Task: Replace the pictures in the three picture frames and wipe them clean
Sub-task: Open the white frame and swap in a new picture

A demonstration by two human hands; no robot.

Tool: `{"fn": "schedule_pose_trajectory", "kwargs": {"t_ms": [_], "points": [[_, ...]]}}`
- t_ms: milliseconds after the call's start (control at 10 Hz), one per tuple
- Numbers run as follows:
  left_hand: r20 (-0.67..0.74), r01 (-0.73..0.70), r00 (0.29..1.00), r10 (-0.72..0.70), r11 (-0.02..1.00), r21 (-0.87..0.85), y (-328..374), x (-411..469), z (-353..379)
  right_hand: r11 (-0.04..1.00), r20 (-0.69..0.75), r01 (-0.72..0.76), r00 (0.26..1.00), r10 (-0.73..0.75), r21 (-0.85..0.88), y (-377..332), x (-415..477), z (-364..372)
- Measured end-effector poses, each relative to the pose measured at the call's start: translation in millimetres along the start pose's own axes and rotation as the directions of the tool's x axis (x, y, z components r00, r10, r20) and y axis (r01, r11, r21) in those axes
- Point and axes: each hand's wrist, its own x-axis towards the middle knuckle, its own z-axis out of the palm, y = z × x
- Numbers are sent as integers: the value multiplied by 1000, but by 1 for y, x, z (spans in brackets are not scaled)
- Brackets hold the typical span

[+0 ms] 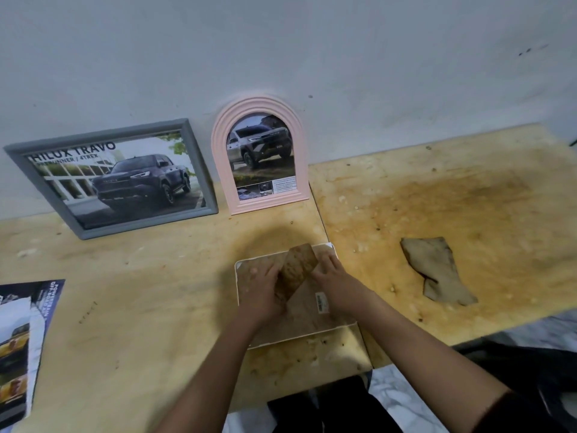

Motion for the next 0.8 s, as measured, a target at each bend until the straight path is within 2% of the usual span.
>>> {"fn": "schedule_pose_trajectory", "kwargs": {"t_ms": [200,400,600,700,800], "points": [[4,-4,1000,4,999,45,-6,2,2,1000,-13,-3,1000,3,-25,-5,2,-4],[-3,-8,1000,9,997,79,-5,5,4,970,57,-56,996,71,-237,-22,6,-14],[-19,-38,999,39,997,61,-4,4,0,978,65,47,997,-34,-204,-18,2,-8],[-40,-64,997,69,993,95,-3,5,0,989,97,41,995,-27,-141,-17,6,-10],[-27,-66,997,68,996,67,-3,6,0,980,134,45,991,-19,-196,-13,9,-4]]}}
